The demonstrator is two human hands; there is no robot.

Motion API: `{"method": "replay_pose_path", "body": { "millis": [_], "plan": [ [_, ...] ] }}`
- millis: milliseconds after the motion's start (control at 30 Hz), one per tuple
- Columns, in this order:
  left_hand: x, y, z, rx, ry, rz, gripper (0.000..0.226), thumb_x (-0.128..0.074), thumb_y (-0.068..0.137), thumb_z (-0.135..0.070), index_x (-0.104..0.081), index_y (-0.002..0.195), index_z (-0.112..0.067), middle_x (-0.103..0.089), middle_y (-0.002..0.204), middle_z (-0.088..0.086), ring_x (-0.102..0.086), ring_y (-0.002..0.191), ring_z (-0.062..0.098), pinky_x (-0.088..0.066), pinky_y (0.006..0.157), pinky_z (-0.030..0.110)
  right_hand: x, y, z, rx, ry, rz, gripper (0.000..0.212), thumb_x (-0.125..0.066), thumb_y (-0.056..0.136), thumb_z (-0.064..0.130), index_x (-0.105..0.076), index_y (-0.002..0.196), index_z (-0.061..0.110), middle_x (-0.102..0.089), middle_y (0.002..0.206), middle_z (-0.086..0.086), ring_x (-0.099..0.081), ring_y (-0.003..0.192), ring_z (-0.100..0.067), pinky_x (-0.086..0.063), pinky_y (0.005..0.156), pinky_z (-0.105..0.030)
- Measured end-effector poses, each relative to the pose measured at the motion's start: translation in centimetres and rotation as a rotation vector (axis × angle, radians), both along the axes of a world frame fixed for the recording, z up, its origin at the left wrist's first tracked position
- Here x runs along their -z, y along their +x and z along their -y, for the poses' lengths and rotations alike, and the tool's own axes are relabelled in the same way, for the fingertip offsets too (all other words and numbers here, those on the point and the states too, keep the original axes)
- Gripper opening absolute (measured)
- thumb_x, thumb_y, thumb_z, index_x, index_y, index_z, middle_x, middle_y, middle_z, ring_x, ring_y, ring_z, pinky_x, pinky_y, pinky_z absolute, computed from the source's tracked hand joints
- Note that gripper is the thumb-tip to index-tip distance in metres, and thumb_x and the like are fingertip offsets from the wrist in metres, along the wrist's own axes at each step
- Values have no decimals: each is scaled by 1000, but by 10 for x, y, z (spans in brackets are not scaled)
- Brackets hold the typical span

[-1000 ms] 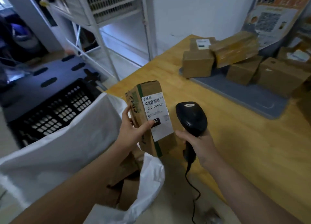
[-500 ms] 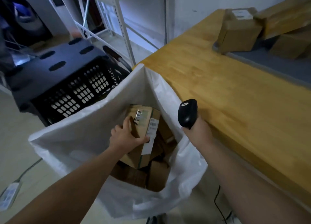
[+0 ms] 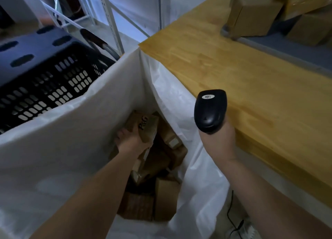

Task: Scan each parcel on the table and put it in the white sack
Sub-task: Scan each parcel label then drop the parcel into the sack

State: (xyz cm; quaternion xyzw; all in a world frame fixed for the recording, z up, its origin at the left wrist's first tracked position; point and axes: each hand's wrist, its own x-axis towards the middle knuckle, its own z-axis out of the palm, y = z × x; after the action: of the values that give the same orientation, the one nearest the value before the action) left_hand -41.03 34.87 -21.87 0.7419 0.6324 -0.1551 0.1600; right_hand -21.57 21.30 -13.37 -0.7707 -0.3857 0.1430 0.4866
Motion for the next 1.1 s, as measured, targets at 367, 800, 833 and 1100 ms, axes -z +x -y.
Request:
{"method": "replay_pose_path", "body": {
  "millis": [367,800,833,1100],
  "plan": [
    [-36,15,8,196,26,188,63,-53,93,-48,-32,143,-17,-35,142,16,-33,130,37,-37,101,45,-15,13,-2,-11,-282,150,38,-63,84,9,-51,120,8,-54,86,0,-52,76,-24,-37,63,-30],
    [-221,151,69,436,137,579,63,-57,94,-37,-33,146,-14,-37,142,14,-36,130,32,-35,103,40,-147,118,62,121,-362,89,32,-64,83,12,-54,112,7,-51,67,5,-49,60,-12,-31,48,-23],
    [-229,168,72,451,141,594,63,-57,93,-37,-33,146,-13,-38,141,14,-37,129,32,-35,103,39,-155,132,67,137,-365,104,30,-64,83,14,-54,110,7,-52,68,5,-50,62,-13,-32,49,-24],
    [-260,304,84,505,172,621,61,-56,94,-38,-34,145,-14,-39,140,13,-38,128,32,-37,101,39,-193,248,88,229,-315,135,27,-62,82,14,-40,67,20,-47,58,3,-46,54,-11,-28,46,-25]
  ]
}}
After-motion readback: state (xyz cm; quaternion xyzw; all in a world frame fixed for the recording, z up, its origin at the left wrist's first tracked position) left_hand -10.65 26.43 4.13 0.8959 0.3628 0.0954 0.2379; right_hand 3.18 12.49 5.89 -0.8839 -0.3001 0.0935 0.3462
